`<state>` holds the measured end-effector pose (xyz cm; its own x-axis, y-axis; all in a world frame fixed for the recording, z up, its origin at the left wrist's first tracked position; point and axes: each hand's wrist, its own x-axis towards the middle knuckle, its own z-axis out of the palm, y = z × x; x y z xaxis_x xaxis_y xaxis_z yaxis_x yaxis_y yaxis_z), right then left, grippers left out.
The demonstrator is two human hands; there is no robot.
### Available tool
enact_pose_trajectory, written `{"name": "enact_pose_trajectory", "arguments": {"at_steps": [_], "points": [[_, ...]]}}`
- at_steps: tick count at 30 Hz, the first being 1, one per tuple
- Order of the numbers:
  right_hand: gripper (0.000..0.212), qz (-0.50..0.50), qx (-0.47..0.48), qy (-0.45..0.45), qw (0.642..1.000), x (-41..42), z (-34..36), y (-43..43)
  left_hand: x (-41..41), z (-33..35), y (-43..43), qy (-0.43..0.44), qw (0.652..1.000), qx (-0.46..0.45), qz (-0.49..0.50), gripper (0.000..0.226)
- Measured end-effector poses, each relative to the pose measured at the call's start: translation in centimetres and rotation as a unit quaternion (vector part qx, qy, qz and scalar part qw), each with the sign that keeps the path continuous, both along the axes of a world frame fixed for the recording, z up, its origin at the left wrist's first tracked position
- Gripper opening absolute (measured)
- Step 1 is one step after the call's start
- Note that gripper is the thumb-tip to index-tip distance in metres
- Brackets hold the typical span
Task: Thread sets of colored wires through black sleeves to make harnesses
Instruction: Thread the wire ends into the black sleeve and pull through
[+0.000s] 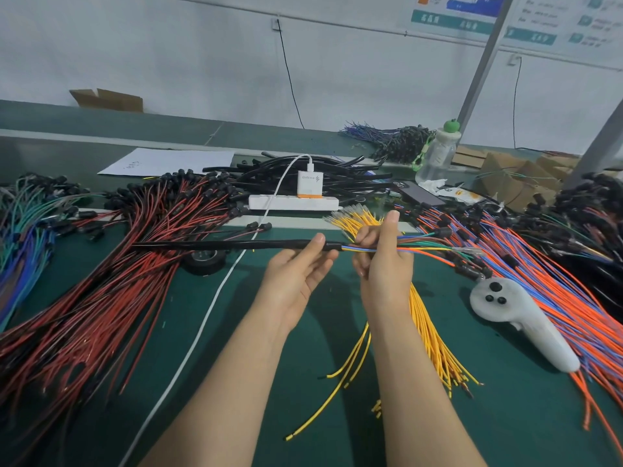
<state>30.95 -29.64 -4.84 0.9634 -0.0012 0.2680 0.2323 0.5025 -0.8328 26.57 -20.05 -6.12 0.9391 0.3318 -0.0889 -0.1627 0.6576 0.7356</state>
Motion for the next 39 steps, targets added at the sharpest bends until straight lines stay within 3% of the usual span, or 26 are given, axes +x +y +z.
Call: {"name": "enact_pose_trajectory", "arguments": {"at_steps": [7,14,21,30,35,39], "points": [[0.048,0.008,0.010,0.006,1.000,-0.4,0.4,0.4,0.1,0.1,-0.4,-0.028,1.000,-0.002,0.008,0.014],[0.048,0.011,0.109,0.115,0.987,-0.6,0.4,0.5,0.1,0.0,-1.2,-0.054,0.996,0.065,0.039,0.006],[0.048,0.017,-0.010,0.019,1.000,-0.9,0.5,0.7,0.0,0.3,-0.8,-0.023,0.997,-0.004,0.080,0.015],[0.048,0.002,-0.073,-0.032,0.997,-1.0,0.5,0.6,0.0,0.5,-0.5,-0.003,0.997,-0.010,0.078,0.015],[0.049,-0.012,-0.060,-0.023,0.998,-1.0,0.5,0.9,-0.1,0.5,-0.6,-0.009,0.998,0.014,0.060,0.012],[0.048,-0.023,0.006,0.055,0.998,-1.0,0.2,1.4,-0.1,0.5,-0.9,-0.025,0.997,0.033,0.062,0.011]]}}
